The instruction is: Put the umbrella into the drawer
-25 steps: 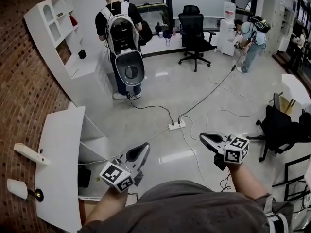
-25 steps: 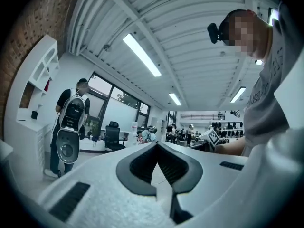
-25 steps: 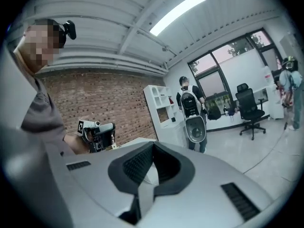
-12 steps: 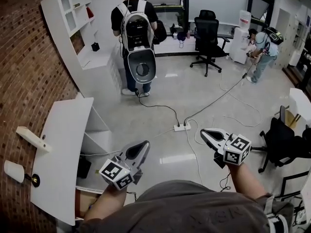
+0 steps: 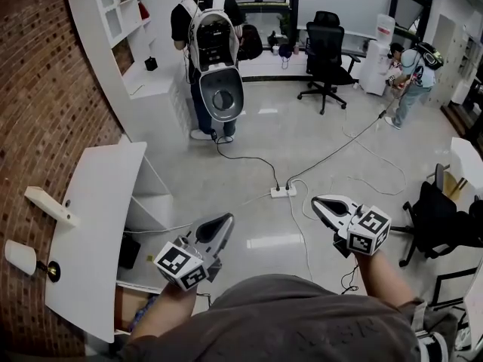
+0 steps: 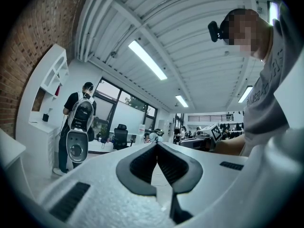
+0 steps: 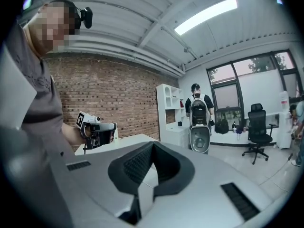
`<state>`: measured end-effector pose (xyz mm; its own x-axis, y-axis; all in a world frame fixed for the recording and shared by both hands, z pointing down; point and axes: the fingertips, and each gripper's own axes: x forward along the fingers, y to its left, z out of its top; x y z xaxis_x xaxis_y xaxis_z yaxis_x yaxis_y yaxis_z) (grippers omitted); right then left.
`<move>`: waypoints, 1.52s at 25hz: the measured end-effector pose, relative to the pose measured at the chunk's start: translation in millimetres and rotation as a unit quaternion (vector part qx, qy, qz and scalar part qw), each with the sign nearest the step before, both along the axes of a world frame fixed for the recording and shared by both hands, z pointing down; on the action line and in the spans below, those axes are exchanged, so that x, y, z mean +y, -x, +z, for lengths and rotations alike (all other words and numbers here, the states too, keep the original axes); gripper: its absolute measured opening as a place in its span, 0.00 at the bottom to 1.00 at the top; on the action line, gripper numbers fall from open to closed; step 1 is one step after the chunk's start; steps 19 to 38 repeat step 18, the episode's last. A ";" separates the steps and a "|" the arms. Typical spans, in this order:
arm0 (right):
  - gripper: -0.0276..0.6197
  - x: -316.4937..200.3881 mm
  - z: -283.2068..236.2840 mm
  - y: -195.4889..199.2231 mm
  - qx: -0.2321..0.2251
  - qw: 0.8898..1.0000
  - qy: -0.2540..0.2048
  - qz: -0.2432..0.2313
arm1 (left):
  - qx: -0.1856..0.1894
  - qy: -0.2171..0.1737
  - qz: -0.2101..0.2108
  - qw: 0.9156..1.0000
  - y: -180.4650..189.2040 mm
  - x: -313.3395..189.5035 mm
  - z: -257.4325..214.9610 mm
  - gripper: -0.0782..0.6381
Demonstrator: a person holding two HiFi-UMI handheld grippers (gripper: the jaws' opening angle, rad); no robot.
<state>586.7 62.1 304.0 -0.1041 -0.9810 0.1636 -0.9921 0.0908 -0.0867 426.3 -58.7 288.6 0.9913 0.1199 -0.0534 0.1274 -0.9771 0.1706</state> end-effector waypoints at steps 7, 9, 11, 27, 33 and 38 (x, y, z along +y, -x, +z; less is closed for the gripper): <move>0.03 1.2 0.8 6.5 0.001 1.000 0.000 -0.002 | 0.003 0.001 -0.004 1.000 7.3 -1.2 -0.2 0.11; 0.03 0.8 0.0 8.0 0.003 1.000 0.000 -0.002 | 0.003 0.002 -0.005 1.000 9.5 -1.6 -0.3 0.11; 0.03 0.2 0.1 9.3 0.005 1.000 0.000 -0.004 | 0.002 0.002 -0.006 1.000 10.7 -1.4 0.1 0.11; 0.03 0.7 2.2 15.9 0.007 1.000 -0.001 -0.009 | 0.004 0.003 -0.008 1.000 15.3 1.7 2.0 0.11; 0.03 0.7 2.2 15.9 0.007 1.000 -0.001 -0.009 | 0.004 0.003 -0.008 1.000 15.3 1.7 2.0 0.11; 0.03 0.7 2.2 15.9 0.007 1.000 -0.001 -0.009 | 0.004 0.003 -0.008 1.000 15.3 1.7 2.0 0.11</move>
